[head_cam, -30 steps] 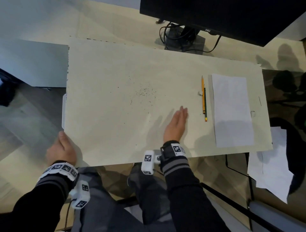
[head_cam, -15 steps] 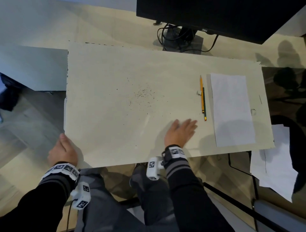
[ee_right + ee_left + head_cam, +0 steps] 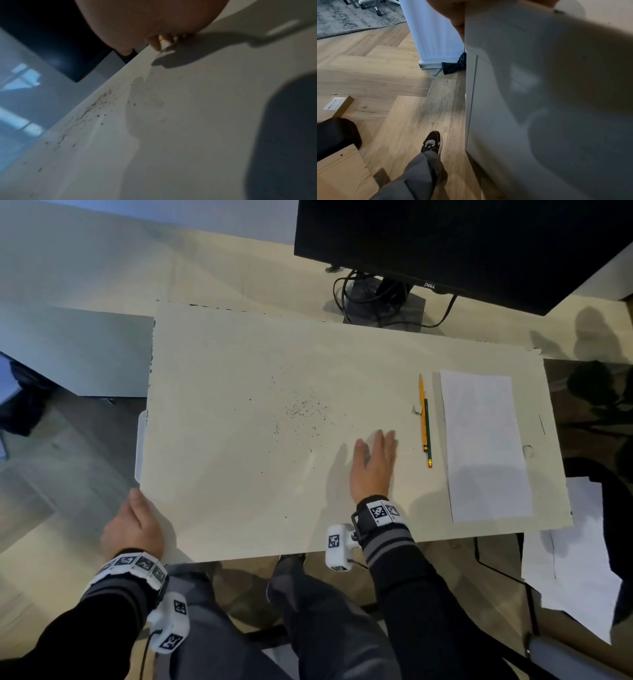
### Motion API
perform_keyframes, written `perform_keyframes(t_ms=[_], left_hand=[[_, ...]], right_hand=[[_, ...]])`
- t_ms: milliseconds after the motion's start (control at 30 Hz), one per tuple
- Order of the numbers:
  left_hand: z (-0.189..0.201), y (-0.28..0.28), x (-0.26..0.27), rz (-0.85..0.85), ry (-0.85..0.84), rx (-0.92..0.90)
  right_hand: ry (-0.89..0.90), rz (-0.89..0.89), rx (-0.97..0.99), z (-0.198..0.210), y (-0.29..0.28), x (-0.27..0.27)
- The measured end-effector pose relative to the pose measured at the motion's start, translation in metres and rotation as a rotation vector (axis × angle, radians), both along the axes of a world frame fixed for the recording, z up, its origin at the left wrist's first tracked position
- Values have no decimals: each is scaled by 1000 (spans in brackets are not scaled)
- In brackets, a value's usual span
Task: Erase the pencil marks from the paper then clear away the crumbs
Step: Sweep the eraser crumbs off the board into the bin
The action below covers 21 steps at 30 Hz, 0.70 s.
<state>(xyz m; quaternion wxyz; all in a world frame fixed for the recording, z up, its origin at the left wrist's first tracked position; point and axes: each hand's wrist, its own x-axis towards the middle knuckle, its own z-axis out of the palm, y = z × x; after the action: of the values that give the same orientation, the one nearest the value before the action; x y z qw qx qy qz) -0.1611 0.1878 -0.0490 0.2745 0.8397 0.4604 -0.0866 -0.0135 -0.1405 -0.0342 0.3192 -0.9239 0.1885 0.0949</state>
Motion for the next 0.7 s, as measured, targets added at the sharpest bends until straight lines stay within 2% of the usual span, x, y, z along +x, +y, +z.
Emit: perform_keyframes(t_ms=[67,167,233,300,433,500,600,700], left_hand=[[0,0,0,-5,-15,0],[0,-2,0,-7,-42,9],[0,-2,-1,-13,-42,10],[-1,0,-3,-17,-26,9],[-3,1,-2,-22,-29,2],[-4,1,-2,-22,-38,2],[-5,1,-1,-12,-51,1],[-3,0,0,0,-58,-7]], right_hand=[[-63,-10,28,2,-11,3],[-46,-255,0,2,-36,18],[2,-132,-28,1,-28,26],[-28,13,33,0,-19,33],[-104,-145,34,4,-35,55],[-76,-142,-3,3,-39,65],[3,-22,-77,-2,-21,68],[-18,444,-8,2,19,44]])
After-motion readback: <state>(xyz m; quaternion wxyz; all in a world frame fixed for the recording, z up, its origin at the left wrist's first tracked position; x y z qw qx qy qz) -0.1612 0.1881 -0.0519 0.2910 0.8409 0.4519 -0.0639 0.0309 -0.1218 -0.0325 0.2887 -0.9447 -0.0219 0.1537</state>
